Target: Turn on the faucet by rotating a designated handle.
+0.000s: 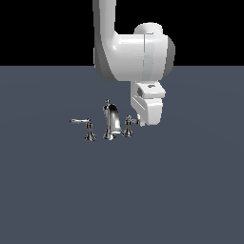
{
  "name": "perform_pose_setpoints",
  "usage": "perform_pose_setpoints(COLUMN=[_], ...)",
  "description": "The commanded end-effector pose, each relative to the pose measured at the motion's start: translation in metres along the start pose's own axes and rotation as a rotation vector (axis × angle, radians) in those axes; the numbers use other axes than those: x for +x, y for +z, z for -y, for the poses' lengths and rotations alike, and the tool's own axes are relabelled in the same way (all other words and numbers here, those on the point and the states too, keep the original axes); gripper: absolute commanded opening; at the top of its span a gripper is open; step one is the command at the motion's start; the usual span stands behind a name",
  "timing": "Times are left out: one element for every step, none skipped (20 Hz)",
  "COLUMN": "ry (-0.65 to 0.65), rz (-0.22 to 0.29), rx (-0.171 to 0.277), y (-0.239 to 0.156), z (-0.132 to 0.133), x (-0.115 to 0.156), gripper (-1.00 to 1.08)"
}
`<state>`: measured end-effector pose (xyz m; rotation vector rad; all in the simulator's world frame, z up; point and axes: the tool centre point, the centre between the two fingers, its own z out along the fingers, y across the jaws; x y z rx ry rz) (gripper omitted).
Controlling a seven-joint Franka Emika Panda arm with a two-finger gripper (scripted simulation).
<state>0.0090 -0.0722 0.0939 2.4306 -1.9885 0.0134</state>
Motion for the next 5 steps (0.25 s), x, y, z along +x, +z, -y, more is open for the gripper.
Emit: perform_pose_setpoints(ry=[-0.022,-0.022,-0.022,-0.023,-0.023], rz=[0.007,0.007,0.007,0.007,0.007], rx=[-0.003,-0.003,-0.004,-0.004,-0.004], y=[0.000,0.000,0.000,0.000,0.000], z=[-0.003,-0.005,-0.007,-0.009,-0.009], x=[-0.024,-0.027,-0.031,-0.035,-0.035], gripper=[-1.00,-1.00,-1.00,-1.00,-1.00])
